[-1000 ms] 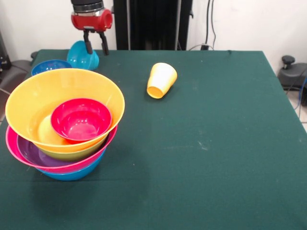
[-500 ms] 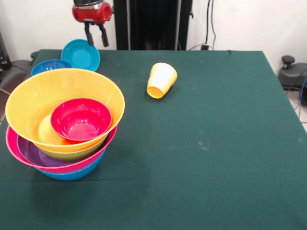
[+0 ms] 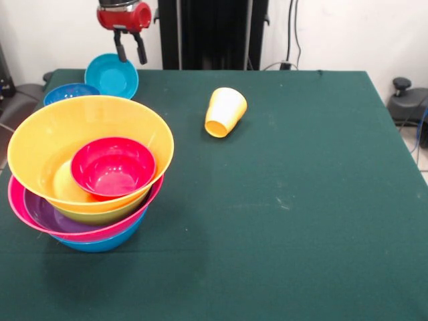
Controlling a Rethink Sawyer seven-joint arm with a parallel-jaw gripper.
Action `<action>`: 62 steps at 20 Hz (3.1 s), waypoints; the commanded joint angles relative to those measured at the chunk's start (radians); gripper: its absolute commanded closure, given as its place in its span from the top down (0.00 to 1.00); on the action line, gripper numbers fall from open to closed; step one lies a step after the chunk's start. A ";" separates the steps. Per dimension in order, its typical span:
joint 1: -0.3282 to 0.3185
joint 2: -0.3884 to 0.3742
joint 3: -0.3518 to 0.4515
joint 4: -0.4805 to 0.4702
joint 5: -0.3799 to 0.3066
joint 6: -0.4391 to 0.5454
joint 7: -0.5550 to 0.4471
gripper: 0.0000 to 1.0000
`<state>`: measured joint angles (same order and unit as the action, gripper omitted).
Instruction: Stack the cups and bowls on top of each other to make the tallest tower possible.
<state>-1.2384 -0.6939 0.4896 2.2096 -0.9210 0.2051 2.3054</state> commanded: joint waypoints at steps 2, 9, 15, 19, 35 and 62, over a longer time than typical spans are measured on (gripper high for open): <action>0.036 0.056 0.020 0.006 -0.077 -0.010 -0.069 1.00; 0.032 0.065 0.021 0.001 -0.088 -0.018 -0.068 1.00; 0.044 0.112 0.005 -0.046 -0.124 -0.036 -0.062 1.00; 0.023 0.145 0.027 -0.091 -0.139 0.005 -0.113 1.00; -0.023 0.301 0.054 -0.217 -0.257 0.028 -0.183 1.00; -0.083 -0.047 0.255 -0.005 0.033 0.238 -0.248 1.00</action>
<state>-1.3375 -0.7394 0.6570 2.1754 -0.8952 0.3280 2.3052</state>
